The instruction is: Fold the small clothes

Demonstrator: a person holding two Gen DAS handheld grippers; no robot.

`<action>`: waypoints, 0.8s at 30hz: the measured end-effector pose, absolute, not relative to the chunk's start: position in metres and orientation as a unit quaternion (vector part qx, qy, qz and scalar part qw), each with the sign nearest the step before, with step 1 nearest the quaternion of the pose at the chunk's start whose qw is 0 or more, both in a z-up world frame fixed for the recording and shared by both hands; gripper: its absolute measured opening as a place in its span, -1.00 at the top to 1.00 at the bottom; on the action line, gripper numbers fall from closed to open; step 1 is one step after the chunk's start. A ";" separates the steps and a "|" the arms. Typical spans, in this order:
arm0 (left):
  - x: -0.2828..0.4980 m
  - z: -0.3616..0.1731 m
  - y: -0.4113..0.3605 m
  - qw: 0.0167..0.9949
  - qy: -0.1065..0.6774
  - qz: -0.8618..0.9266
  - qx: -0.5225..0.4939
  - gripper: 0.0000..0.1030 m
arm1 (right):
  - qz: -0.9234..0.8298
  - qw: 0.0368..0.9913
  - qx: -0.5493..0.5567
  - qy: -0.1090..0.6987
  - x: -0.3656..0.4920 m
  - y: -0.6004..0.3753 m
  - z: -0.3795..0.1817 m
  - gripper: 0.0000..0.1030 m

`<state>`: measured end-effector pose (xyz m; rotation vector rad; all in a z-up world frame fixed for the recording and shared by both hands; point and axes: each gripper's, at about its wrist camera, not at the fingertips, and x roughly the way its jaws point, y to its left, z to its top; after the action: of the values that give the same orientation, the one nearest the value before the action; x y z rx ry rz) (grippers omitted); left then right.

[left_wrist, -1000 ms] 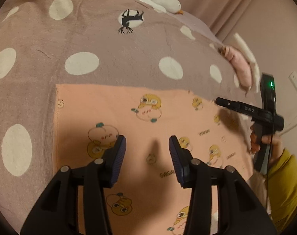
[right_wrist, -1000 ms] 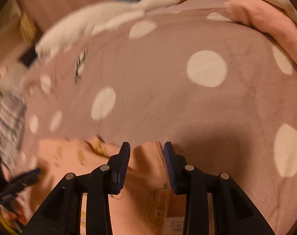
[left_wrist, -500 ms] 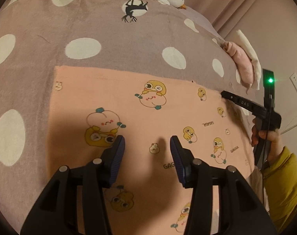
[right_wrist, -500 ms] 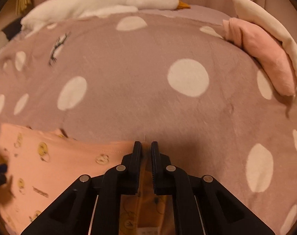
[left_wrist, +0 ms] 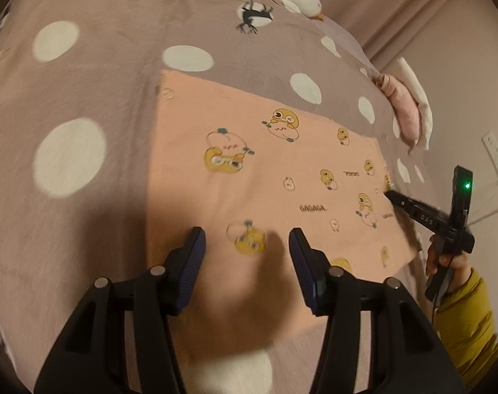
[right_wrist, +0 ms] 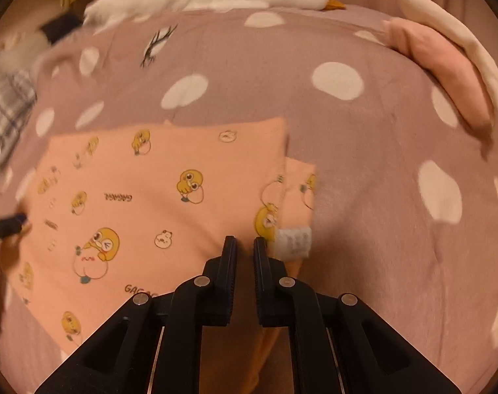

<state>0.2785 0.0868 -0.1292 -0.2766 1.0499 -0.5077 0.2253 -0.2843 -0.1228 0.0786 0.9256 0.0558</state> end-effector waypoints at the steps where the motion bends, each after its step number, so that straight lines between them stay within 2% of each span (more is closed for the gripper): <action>1: 0.273 -0.126 0.092 0.826 0.491 -0.240 -0.137 -0.02 | 0.020 0.891 0.052 0.451 0.222 -0.288 -0.120 0.88; 3: 0.259 -0.117 0.107 0.831 0.480 -0.237 -0.151 -0.09 | 0.020 0.890 0.062 0.452 0.211 -0.289 -0.112 0.88; 4: 0.254 -0.115 0.113 0.833 0.478 -0.233 -0.156 -0.21 | 0.021 0.891 0.055 0.450 0.205 -0.287 -0.108 0.85; 5: 0.251 -0.115 0.122 0.834 0.476 -0.225 -0.165 -0.35 | 0.023 0.894 0.047 0.445 0.197 -0.285 -0.104 0.77; 6: 0.249 -0.116 0.129 0.833 0.477 -0.218 -0.174 -0.37 | 0.026 0.896 0.045 0.440 0.189 -0.284 -0.101 0.69; 8: 0.253 -0.124 0.139 0.824 0.487 -0.207 -0.200 -0.37 | 0.041 0.899 0.062 0.432 0.179 -0.282 -0.096 0.23; 10: 0.259 -0.133 0.144 0.806 0.500 -0.213 -0.235 -0.37 | 0.063 0.900 0.091 0.421 0.170 -0.279 -0.091 0.14; 14: 0.274 -0.152 0.135 0.769 0.521 -0.238 -0.283 -0.38 | 0.113 0.892 0.131 0.418 0.177 -0.266 -0.090 0.13; 19: 0.299 -0.155 0.126 0.750 0.510 -0.263 -0.328 -0.38 | 0.142 0.880 0.145 0.428 0.191 -0.237 -0.097 0.13; 24: 0.328 -0.156 0.108 0.743 0.510 -0.277 -0.332 -0.37 | 0.161 0.873 0.146 0.436 0.211 -0.208 -0.105 0.13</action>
<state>0.3277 0.1079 -0.1556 -0.7278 1.1174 -0.6077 0.2112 -0.2081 -0.1053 0.3042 0.9112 0.3357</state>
